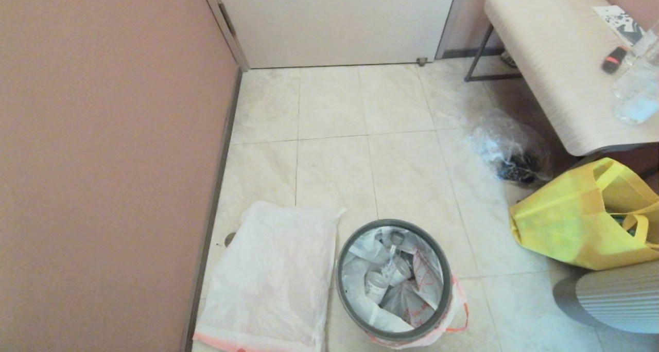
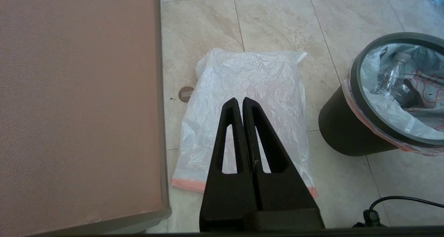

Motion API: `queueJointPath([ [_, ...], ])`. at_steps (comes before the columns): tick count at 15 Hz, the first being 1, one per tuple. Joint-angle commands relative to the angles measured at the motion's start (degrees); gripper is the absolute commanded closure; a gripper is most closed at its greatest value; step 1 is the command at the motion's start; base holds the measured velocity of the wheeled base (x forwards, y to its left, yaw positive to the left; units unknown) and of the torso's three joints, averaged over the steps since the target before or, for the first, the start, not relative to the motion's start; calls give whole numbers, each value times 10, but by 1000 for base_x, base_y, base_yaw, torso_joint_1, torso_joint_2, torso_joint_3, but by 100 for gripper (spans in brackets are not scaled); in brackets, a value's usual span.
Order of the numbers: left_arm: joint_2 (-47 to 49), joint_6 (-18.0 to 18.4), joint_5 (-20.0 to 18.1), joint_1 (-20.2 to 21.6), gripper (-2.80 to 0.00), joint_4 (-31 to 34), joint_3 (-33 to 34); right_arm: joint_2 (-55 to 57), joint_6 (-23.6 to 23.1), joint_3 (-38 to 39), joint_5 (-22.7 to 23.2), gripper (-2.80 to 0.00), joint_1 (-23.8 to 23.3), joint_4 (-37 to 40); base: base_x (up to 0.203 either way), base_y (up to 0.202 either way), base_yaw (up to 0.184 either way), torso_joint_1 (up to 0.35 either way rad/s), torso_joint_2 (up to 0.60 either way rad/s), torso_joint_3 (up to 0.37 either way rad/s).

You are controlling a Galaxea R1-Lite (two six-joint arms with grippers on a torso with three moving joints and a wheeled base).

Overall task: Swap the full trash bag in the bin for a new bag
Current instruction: Place the trash can ring on the floor

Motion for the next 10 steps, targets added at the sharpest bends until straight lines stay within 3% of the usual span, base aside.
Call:
queueJointPath([
  [1,1,0,0,0,0,-1,6,0,0,6,0,0,0,0,0,0,0,0,0,0],
  [10,1,0,0,1,0,0,7,0,-10,6,0,0,0,1,0,0,0,0,0,0],
])
